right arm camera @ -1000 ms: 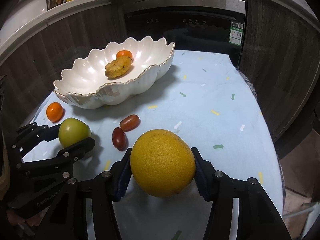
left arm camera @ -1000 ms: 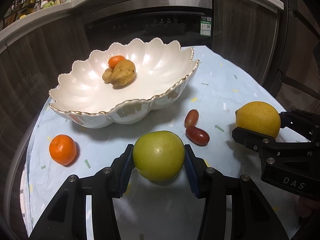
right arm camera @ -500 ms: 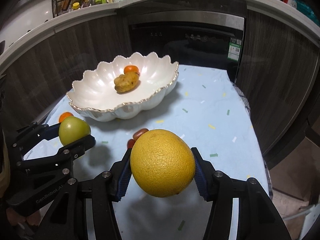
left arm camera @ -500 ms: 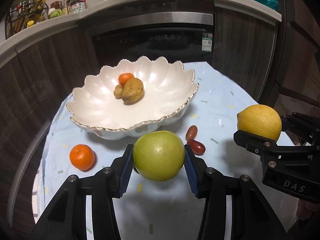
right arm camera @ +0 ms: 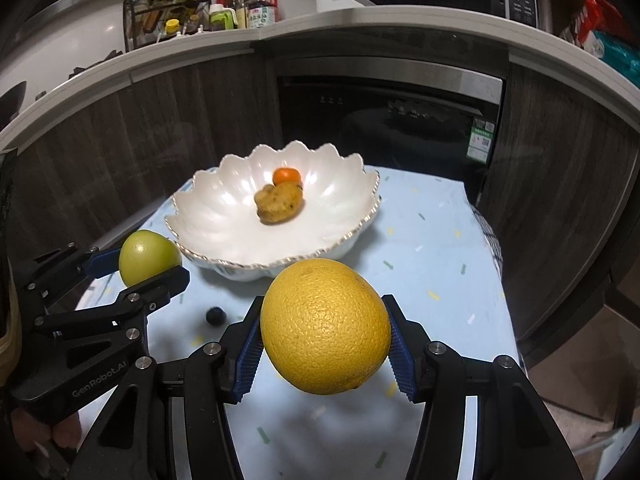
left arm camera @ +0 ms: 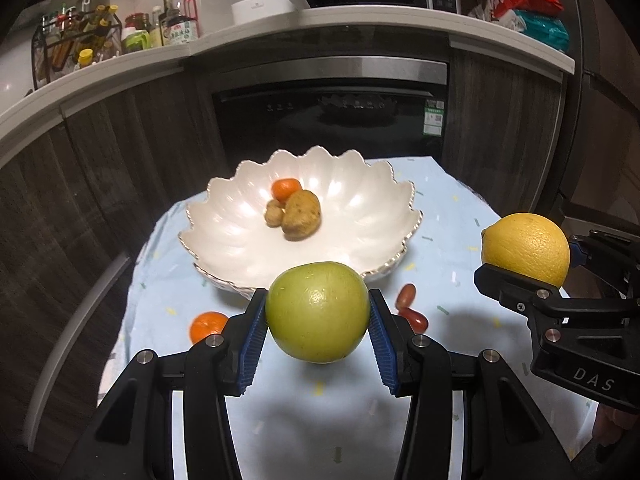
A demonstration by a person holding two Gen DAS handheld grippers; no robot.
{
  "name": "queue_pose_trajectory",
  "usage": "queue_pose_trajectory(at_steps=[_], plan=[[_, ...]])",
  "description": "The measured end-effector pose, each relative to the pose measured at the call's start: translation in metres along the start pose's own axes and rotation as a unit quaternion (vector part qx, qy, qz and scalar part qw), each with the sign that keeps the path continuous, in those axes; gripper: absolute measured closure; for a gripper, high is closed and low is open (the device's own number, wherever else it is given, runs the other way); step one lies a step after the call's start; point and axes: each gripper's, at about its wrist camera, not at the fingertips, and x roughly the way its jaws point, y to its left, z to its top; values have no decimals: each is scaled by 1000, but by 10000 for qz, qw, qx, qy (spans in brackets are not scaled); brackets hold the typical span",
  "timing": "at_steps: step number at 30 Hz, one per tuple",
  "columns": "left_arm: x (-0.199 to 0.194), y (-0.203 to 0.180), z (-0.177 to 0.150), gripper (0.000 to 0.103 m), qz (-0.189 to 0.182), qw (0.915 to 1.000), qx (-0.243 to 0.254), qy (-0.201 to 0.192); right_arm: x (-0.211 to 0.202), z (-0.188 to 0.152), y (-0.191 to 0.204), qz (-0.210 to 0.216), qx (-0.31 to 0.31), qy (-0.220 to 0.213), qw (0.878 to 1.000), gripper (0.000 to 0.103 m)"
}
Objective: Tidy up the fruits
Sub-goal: 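Lift the apple and grapefruit and carry both over the white bowl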
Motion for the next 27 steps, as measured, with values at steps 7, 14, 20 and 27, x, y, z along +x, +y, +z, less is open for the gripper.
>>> queue_pose_trajectory(at_steps=[7,14,20,27], plan=[[-9,12,11,55,48,9999,-22,-108,-3,15,7,52,-2,-128,9999,47],[-11,23,22,55,117,9997,-48,-191,-4,28,15,61,-70,-233,9997,47],[-6,31,31,55,131,9997,-59,-185,1,40,16,15,-42,-276,9996,47],[8,40,41,55,146,9998,-72,-149,15,50,16,-22,15,-224,9997,47]])
